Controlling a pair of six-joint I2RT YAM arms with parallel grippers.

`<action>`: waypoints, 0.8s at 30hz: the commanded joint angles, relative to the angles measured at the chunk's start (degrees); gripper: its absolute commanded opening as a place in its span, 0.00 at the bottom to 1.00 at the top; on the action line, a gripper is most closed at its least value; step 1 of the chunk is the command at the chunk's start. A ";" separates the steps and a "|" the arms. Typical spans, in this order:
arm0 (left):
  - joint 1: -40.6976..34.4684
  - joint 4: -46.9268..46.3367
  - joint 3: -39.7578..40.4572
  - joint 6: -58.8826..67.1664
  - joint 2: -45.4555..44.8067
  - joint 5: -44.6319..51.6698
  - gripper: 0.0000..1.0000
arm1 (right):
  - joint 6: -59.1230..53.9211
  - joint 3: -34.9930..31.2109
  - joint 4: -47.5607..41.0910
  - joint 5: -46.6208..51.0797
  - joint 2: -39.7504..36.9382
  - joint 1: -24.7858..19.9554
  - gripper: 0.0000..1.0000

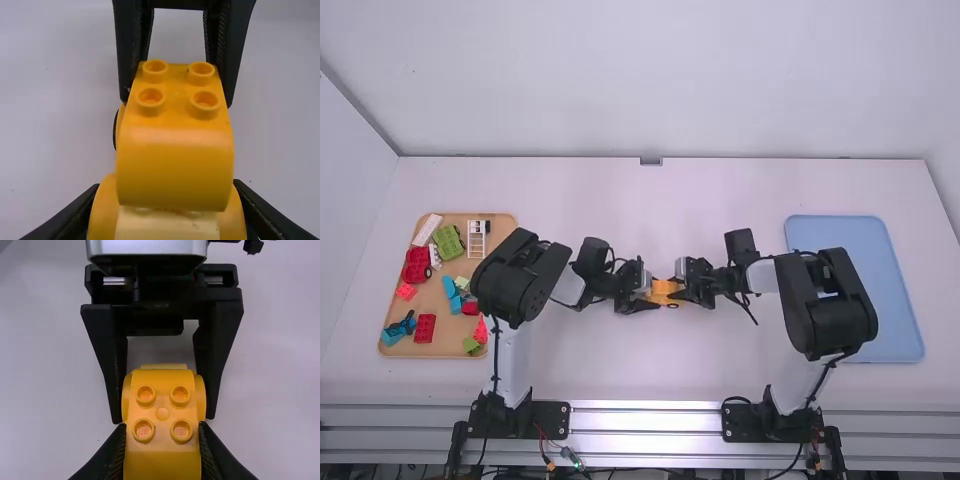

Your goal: Assemble lego blocks to make yellow taxi

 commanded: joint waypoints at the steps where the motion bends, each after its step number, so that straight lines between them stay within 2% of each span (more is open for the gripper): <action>1: -0.17 0.31 -0.26 0.81 0.96 1.66 0.44 | -0.31 -0.81 -0.17 -0.15 0.52 -0.04 0.00; 8: -0.44 0.28 -0.22 0.83 0.96 1.66 0.43 | 3.30 -3.34 5.99 0.92 0.52 0.61 0.00; 17: -0.46 0.31 -0.28 0.81 0.96 1.68 0.41 | 4.55 -3.41 5.81 -0.31 0.52 -0.87 0.00; 24: -0.68 0.46 -0.13 0.81 0.96 3.13 0.39 | 6.78 -2.43 4.48 5.64 0.52 2.14 0.00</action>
